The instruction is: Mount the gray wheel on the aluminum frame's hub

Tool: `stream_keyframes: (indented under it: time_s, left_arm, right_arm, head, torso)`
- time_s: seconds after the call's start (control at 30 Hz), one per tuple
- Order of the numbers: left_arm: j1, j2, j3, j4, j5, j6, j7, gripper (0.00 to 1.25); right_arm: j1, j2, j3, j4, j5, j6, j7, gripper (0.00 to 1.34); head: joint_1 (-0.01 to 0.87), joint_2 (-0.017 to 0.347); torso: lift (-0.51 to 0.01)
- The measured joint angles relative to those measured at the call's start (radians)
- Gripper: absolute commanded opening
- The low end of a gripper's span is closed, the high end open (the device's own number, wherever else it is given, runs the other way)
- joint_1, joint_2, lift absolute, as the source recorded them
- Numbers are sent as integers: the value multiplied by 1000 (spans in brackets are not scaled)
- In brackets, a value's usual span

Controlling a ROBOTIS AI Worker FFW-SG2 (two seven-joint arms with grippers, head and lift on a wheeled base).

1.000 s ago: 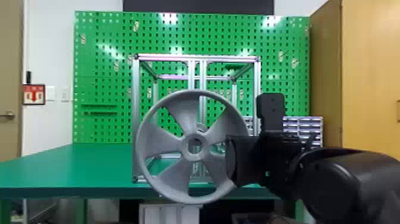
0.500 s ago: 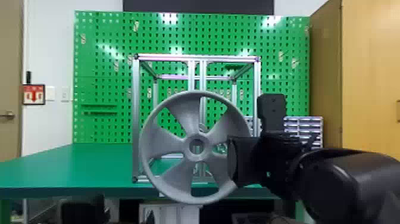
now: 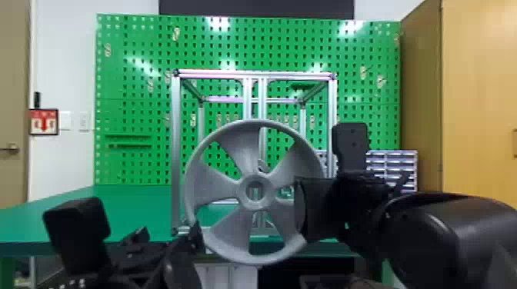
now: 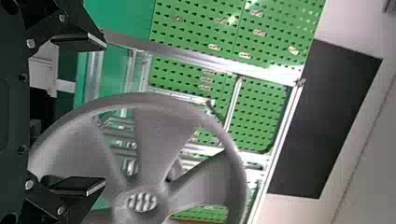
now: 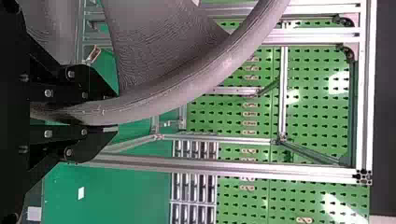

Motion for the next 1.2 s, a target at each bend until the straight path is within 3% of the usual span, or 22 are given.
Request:
stream_keyframes:
  time_s: [0.53,1.03,1.2]
  left_arm:
    - [-110,-10,-55,240,-11,-166,-28,960]
    - [-185,-48,-95,369,-41,-248,-29,758]
    - [-194,-58,-95,396,-46,-259,-29,744]
  right_arm:
    - [-2,0,9,1,-13,-8,0,235]
    - [-3,0,16,5,-13,-15,0,236]
    - [-1,0,16,6,-14,-17,0,236]
  head:
    - [-5,6]
    - [-5,6]
    - [-5,6]
  torso:
    - [-499]
    - [-499]
    - [-499]
